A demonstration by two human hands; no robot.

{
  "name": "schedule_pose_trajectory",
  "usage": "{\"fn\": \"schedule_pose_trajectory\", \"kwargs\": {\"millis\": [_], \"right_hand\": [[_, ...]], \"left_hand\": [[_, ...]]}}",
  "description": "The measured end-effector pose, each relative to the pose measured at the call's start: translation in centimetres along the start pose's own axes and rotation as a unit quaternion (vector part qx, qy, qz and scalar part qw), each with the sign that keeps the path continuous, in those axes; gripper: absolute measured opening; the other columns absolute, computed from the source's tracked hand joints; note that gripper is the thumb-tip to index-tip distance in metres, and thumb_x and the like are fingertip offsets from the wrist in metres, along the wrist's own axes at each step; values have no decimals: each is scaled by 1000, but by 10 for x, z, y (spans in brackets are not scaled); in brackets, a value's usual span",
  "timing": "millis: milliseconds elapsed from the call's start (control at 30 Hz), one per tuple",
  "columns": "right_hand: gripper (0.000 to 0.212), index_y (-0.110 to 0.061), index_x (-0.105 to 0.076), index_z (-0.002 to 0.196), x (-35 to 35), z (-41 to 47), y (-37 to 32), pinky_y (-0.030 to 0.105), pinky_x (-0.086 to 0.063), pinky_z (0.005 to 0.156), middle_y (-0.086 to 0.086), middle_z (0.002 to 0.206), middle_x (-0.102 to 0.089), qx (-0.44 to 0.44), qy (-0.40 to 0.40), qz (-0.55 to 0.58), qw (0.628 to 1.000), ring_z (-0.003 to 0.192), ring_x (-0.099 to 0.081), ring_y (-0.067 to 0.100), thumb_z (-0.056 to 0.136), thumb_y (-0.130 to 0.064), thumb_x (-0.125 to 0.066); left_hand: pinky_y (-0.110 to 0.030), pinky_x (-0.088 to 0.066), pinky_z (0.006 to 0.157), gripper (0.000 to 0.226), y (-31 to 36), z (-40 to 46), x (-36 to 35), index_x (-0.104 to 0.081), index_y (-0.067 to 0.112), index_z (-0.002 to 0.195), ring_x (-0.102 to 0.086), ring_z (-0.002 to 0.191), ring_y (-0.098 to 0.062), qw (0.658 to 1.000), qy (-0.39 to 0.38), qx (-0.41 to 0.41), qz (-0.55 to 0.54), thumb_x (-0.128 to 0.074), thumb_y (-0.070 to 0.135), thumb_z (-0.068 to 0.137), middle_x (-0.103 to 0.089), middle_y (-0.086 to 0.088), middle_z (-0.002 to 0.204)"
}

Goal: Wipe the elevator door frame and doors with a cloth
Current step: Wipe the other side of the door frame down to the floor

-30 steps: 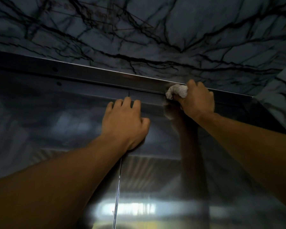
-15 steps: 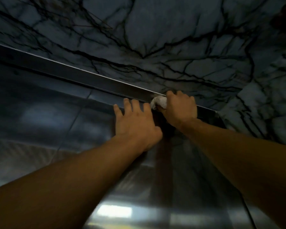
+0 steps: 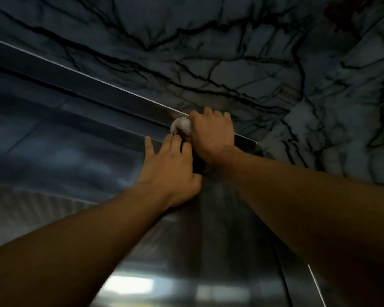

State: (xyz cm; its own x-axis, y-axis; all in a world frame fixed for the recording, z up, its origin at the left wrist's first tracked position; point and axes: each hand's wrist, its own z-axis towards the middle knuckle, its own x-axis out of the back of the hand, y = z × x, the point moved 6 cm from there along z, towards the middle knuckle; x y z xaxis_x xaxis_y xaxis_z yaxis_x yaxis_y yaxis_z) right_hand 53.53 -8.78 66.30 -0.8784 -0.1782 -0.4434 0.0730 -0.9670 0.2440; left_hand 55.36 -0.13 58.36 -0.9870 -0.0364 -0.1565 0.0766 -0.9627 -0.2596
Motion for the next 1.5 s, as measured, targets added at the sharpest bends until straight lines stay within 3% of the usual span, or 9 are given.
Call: {"fn": "schedule_pose_trajectory", "kwargs": {"millis": [200,533,800,967,1167,1500], "right_hand": [[27,-17,-56,111,-5,-7,10,44,-37,88,14,110,-60,0,-1,-16,1000,101,-57,35,90,-32,-49],[42,-18,-56,107,-14,-21,35,43,-40,82,13,104,-62,-20,-11,-49,999,95,-59,35,82,-51,-60],[34,-16,-57,103,-12,-21,41,42,-40,81,13,100,-64,-5,-10,-72,997,93,-60,35,84,-44,-60],[31,-17,-58,101,-13,-28,49,43,-39,81,13,99,-63,-17,-18,-84,996,91,-60,35,82,-41,-63],[35,-17,-54,104,-18,-41,78,43,-39,83,14,103,-61,-25,-63,-121,990,94,-59,36,79,-38,-68],[33,-16,-56,105,-21,-46,91,45,-39,89,15,104,-62,-23,-59,-160,985,96,-59,36,80,-34,-67]], "left_hand": [[-61,-18,115,62,11,0,-3,-49,14,118,-34,135,-28,998,11,-59,6,-30,53,74,-47,-14,135],[-56,-23,114,68,8,-2,-3,-44,15,128,-39,130,-29,999,2,-49,12,-29,55,75,-49,-15,132],[-55,-24,113,71,7,-3,-4,-43,16,132,-41,127,-30,999,-3,-45,12,-30,57,75,-50,-16,130],[-56,-27,111,66,6,-4,-5,-48,14,121,-46,120,-30,999,5,-42,15,-29,57,75,-52,-16,123],[-56,-27,111,66,6,-4,-6,-49,14,123,-45,122,-30,999,2,-38,20,-29,58,78,-51,-16,126],[-56,-26,112,71,5,-2,-6,-48,15,125,-43,125,-29,998,-6,-42,36,-26,64,78,-49,-15,130]]}}
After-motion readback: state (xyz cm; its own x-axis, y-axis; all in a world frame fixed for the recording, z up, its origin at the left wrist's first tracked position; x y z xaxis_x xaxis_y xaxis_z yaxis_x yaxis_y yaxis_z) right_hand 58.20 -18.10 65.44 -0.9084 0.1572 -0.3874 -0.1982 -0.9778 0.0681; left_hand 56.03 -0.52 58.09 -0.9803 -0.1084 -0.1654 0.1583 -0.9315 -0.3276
